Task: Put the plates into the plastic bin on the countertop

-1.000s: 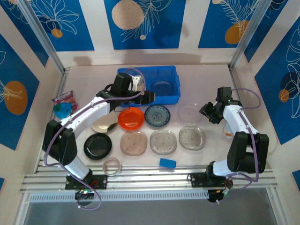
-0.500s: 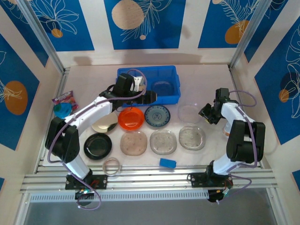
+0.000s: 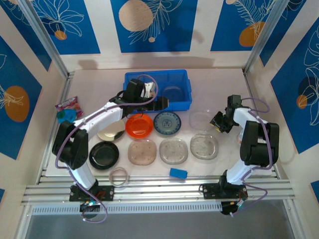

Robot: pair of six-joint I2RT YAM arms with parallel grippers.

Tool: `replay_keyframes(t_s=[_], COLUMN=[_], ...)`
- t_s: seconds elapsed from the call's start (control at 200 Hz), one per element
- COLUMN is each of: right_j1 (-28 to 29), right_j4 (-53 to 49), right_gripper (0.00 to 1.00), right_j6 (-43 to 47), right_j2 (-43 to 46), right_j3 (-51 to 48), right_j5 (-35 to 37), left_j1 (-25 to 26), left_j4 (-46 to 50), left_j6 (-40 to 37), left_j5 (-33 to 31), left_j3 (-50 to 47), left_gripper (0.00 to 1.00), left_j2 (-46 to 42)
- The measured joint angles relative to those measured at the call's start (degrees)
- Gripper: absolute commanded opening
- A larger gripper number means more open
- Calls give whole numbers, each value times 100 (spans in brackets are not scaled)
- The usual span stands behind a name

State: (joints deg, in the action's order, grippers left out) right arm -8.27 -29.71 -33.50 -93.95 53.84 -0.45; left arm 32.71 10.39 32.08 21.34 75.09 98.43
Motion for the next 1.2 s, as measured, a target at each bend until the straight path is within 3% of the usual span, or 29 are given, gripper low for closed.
replay_keyframes(t_s=[0.42, 0.695, 0.745, 1.201], right_j1=[44, 109, 120, 116], right_j4=[192, 337, 385, 199], right_gripper=[25, 8, 0, 0], right_j6=[-2, -20, -46, -70], right_j2=[-337, -356, -356, 39], right_j3=[4, 31, 46, 63], right_j5=[-122, -219, -243, 37], left_j1=[7, 7, 7, 7], left_j4=[-203, -256, -256, -120], left_j6=[105, 107, 105, 39], left_j5=[28, 28, 28, -66], left_j3=[-57, -81, -81, 90], left_gripper=[94, 94, 94, 94], left_j2=[76, 142, 151, 227])
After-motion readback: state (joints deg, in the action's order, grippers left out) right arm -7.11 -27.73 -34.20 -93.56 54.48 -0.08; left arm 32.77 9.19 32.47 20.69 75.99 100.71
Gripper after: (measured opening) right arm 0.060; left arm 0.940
